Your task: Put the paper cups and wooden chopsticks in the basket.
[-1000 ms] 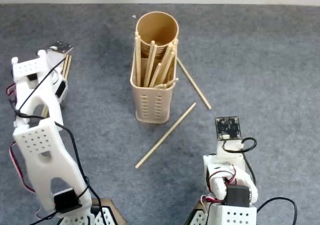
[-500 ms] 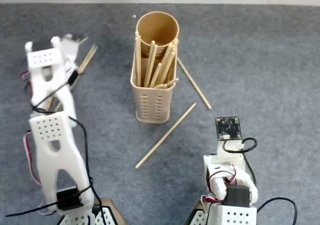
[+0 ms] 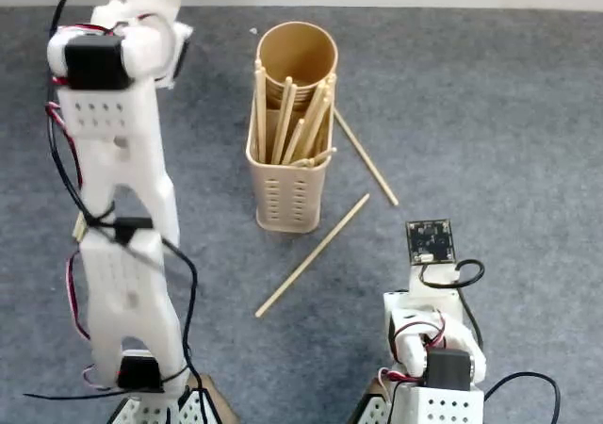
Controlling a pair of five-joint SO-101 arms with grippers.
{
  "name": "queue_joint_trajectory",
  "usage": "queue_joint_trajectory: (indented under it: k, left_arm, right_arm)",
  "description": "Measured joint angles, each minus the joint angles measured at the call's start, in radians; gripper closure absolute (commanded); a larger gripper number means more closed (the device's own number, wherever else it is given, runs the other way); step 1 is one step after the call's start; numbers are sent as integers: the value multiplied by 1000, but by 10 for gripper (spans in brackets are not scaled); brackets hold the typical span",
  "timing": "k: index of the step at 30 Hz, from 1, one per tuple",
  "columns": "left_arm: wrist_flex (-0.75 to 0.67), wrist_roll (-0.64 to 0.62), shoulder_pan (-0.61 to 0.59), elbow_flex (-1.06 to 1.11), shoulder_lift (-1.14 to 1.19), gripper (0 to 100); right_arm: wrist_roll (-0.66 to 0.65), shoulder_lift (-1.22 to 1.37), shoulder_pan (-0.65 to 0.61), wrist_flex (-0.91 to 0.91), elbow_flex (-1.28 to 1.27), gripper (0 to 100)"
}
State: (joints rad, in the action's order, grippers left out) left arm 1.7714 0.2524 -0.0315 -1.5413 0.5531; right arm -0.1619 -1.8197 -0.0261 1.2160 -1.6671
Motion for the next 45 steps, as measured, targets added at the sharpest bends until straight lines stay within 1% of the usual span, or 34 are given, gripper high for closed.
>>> queue_joint_trajectory:
  k: [4,7,9,13,15,18,20,22,25,27,30,36,39,41,45]
  left_arm:
    - [5,-94,120,6,-199,996]
    - [6,-146,160,135,-396,996]
    - [6,-169,167,298,-545,996]
    - [-8,-186,213,724,-858,996]
    - [-97,-186,224,944,-994,996]
    - [-298,-190,226,1243,-1142,996]
    - [-446,-195,235,1399,-1172,996]
    - [-589,-195,256,1507,-1169,996]
    - [-772,-195,302,1587,-1138,996]
    - [-853,-195,338,1603,-1112,996]
    - [-899,-195,381,1629,-1083,996]
    - [-1036,-195,381,1806,-1051,995]
    - [-1085,-198,382,1913,-1051,946]
    - [-1105,-198,370,1950,-1059,915]
    - [-1112,-219,322,1978,-1074,909]
  right_arm:
    - [0,0,0,0,0,992]
    - [0,0,0,0,0,992]
    - [0,0,0,0,0,992]
    - [0,0,0,0,0,992]
    - [0,0,0,0,0,992]
    - [0,0,0,0,0,992]
    - [0,0,0,0,0,992]
    - [0,0,0,0,0,992]
    - [0,0,0,0,0,992]
    - [0,0,0,0,0,992]
    - [0,0,0,0,0,992]
    - [0,0,0,0,0,992]
    - [0,0,0,0,0,992]
    - [0,0,0,0,0,992]
    - [0,0,0,0,0,992]
